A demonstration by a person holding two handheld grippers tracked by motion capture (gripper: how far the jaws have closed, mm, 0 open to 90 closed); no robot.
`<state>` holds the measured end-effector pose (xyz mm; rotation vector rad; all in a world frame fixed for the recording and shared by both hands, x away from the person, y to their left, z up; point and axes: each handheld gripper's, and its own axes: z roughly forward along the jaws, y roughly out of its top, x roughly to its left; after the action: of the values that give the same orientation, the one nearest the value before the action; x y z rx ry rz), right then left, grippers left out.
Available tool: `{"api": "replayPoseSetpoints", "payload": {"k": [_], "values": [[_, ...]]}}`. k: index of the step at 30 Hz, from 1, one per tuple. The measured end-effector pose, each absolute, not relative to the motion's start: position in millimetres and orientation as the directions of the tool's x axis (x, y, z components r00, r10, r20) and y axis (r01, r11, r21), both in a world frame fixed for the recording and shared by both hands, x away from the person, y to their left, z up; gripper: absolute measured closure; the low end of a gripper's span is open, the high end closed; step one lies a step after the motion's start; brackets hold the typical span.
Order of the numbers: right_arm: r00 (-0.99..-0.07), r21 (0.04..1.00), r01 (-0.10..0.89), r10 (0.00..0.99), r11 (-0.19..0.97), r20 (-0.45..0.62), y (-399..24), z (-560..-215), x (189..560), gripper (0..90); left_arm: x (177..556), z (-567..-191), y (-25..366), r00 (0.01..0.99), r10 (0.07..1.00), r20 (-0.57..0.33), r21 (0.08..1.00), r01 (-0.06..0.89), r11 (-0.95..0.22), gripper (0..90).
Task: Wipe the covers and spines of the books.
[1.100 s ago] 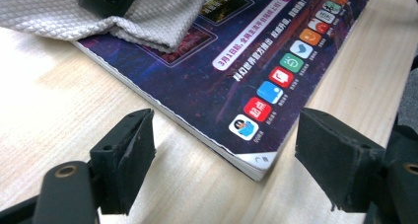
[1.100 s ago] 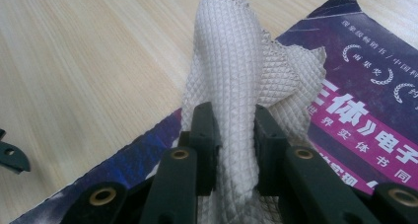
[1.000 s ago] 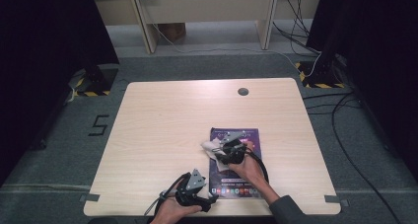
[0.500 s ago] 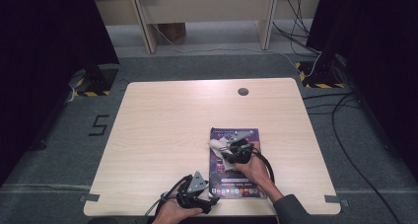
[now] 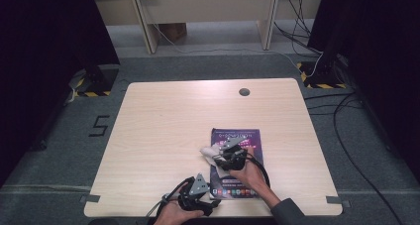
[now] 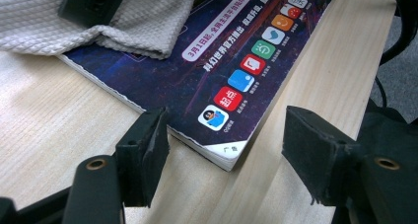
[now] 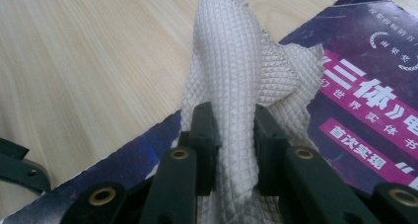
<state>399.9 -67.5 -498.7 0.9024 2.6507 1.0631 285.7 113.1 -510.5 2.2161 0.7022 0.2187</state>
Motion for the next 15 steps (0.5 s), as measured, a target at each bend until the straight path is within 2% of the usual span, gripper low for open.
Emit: {"api": "replayPoseSetpoints", "payload": {"k": [7, 15], "values": [[-0.793, 0.664, 0.494, 0.605, 0.561, 0.079, -79, -498, 402, 75.4, 286, -509, 116, 0.827, 0.559, -0.061, 0.735, 0.416, -0.536, 31.2], [-0.734, 0.667, 0.542, 0.675, 0.511, 0.079, -119, -497, 408, 75.5, 286, -510, 115, 0.827, 0.558, -0.063, 0.734, 0.417, -0.536, 30.9]]}}
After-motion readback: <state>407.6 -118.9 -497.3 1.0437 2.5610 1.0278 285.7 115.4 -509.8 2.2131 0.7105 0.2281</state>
